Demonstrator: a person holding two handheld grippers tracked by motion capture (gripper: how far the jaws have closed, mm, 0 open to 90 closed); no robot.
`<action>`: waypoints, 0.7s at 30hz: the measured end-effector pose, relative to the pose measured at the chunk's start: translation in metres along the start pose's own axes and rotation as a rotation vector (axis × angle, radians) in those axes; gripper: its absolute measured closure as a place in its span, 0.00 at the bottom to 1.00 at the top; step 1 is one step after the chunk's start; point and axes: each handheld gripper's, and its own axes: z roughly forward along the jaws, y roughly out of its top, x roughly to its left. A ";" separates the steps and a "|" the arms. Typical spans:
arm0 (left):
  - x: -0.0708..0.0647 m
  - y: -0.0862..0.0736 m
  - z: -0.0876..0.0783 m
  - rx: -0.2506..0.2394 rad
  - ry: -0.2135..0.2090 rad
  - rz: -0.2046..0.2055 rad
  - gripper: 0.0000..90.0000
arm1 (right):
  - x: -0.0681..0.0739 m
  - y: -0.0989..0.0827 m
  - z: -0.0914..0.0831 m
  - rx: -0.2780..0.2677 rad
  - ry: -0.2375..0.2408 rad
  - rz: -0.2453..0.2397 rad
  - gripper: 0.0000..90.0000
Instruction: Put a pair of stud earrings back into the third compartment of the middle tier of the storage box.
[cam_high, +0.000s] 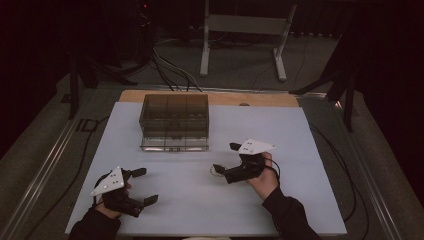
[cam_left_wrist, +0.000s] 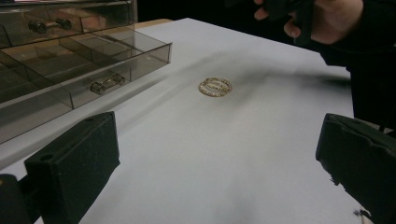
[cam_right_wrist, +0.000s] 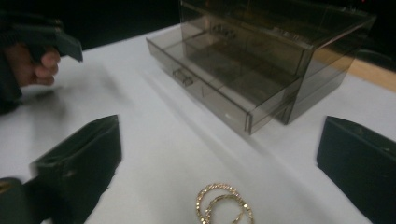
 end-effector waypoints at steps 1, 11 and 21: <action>0.000 0.000 0.000 0.000 -0.001 0.000 0.01 | 0.001 -0.001 0.003 0.013 -0.005 0.003 0.09; -0.001 0.000 0.001 0.008 -0.002 -0.001 0.01 | 0.003 -0.018 0.030 0.111 -0.035 0.043 0.17; 0.000 0.000 0.001 0.011 -0.002 -0.003 0.01 | -0.002 -0.033 0.040 0.218 -0.077 0.081 0.51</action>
